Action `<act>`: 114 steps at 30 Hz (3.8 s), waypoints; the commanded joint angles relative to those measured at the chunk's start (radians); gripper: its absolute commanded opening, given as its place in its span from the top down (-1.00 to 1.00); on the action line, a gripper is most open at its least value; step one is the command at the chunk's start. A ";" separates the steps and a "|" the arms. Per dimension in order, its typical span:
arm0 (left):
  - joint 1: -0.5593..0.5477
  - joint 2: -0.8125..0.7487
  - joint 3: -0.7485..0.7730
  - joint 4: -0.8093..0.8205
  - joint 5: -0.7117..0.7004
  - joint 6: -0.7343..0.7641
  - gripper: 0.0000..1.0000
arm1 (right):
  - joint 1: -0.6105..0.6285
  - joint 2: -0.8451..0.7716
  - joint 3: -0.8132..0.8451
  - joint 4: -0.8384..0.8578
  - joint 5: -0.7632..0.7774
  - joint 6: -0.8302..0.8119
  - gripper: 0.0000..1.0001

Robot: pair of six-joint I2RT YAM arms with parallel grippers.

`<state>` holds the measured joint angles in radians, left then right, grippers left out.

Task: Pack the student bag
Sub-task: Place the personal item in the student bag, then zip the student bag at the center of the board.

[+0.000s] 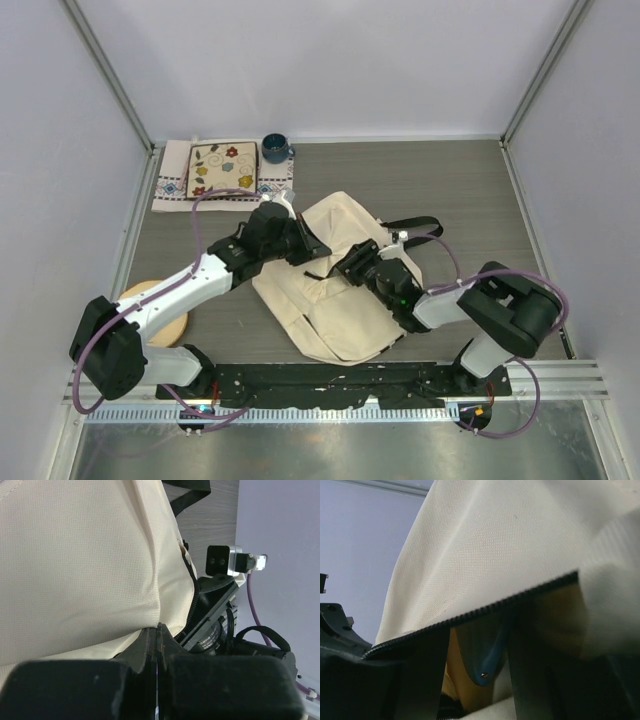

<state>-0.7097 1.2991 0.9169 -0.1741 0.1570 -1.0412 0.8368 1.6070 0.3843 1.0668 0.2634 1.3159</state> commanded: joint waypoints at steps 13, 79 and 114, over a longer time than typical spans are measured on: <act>0.019 -0.009 -0.041 0.068 0.065 -0.011 1.00 | 0.005 -0.352 0.002 -0.553 0.045 -0.136 -0.01; 0.036 -0.555 -0.495 -0.098 -0.228 -0.238 -0.45 | 0.016 -0.757 0.258 -1.199 -0.147 -0.688 -0.05; 0.013 -0.320 -0.386 0.042 -0.412 -0.123 1.00 | 0.203 -0.348 0.524 -1.228 -0.184 -0.958 -0.03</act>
<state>-0.6998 1.0012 0.4511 -0.1238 -0.1841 -1.2469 1.0084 1.2217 0.8337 -0.1757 0.0666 0.4316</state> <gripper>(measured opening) 0.011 0.516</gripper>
